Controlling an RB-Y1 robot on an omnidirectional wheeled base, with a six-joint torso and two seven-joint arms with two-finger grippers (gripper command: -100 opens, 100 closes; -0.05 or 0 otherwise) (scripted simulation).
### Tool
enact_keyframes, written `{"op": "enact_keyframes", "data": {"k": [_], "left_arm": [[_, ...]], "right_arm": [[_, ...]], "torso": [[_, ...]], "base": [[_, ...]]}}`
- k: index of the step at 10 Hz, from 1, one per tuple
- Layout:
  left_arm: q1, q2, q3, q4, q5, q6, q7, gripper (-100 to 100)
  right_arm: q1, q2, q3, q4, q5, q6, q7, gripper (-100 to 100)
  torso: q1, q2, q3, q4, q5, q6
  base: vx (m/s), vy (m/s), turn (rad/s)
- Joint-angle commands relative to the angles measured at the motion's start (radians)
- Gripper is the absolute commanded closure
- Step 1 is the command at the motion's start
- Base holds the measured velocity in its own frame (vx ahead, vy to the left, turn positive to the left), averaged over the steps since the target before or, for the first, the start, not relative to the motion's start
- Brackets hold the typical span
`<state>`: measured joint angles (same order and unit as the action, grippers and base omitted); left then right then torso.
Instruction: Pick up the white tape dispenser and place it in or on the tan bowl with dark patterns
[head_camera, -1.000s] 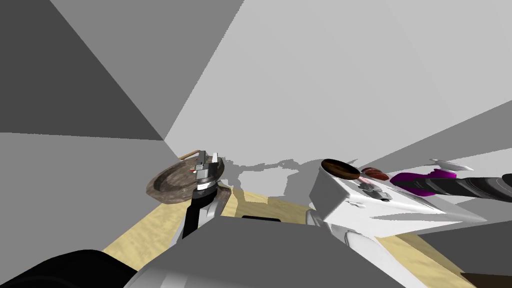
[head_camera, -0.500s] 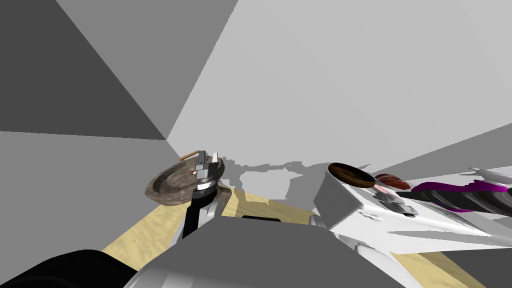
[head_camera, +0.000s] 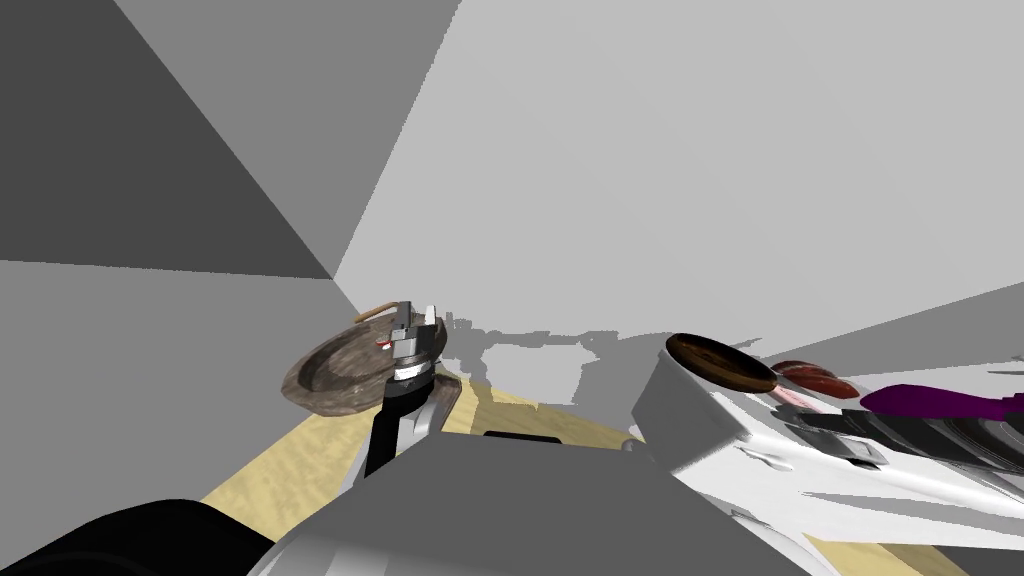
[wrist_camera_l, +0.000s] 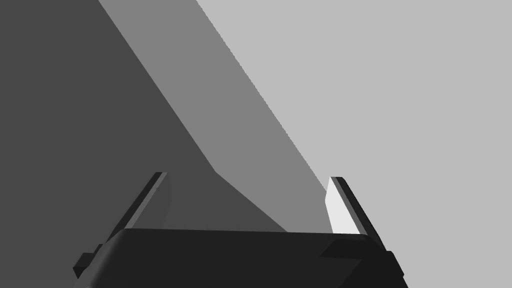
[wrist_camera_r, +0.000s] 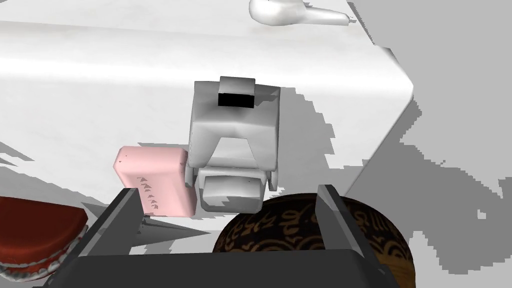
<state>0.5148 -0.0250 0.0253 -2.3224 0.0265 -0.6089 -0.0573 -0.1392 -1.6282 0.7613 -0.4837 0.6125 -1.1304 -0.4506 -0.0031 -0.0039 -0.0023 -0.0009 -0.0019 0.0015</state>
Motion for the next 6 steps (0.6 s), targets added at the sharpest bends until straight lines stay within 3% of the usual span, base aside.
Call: {"op": "enact_keyframes", "data": {"k": [1, 2, 3, 4, 5, 6], "left_arm": [[0.0, 0.0, 0.0, 0.0, 0.0, 0.0, 0.0, 0], [0.0, 0.0, 0.0, 0.0, 0.0, 0.0, 0.0, 0], [0.0, 0.0, 0.0, 0.0, 0.0, 0.0, 0.0, 0], [0.0, 0.0, 0.0, 0.0, 0.0, 0.0, 0.0, 0], [0.0, 0.0, 0.0, 0.0, 0.0, 0.0, 0.0, 0], [0.0, 0.0, 0.0, 0.0, 0.0, 0.0, 0.0, 0]], "right_arm": [[0.05, -0.018, 0.003, -0.05, -0.042, 0.033, -0.011, -100], [0.065, -0.018, 0.003, -0.063, -0.042, 0.033, -0.011, -100], [0.047, -0.011, 0.004, -0.04, -0.033, 0.02, -0.006, -100], [0.049, -0.012, 0.004, -0.043, -0.034, 0.024, -0.007, 0], [0.099, -0.032, 0.015, -0.078, -0.084, 0.06, -0.011, -100], [0.12, -0.032, 0.015, -0.078, -0.117, 0.06, -0.011, -100]], "torso": [[0.0, 0.0, 0.0, 0.0, 0.0, 0.0], [0.001, 0.001, 0.001, 0.0, 0.001, 0.0], [0.002, 0.002, 0.001, 0.001, 0.001, 0.0], [0.003, 0.003, 0.002, 0.001, 0.001, 0.0], [0.003, 0.003, 0.002, 0.001, 0.001, 0.0], [0.0, 0.006, 0.004, 0.001, 0.001, -0.001]], "base": [[0.019, -0.028, 0.013], [0.005, -0.011, -0.001], [0.0, 0.0, 0.0], [0.0, 0.0, 0.0], [-0.082, -0.053, 0.312], [-0.122, -0.074, 0.279]]}}
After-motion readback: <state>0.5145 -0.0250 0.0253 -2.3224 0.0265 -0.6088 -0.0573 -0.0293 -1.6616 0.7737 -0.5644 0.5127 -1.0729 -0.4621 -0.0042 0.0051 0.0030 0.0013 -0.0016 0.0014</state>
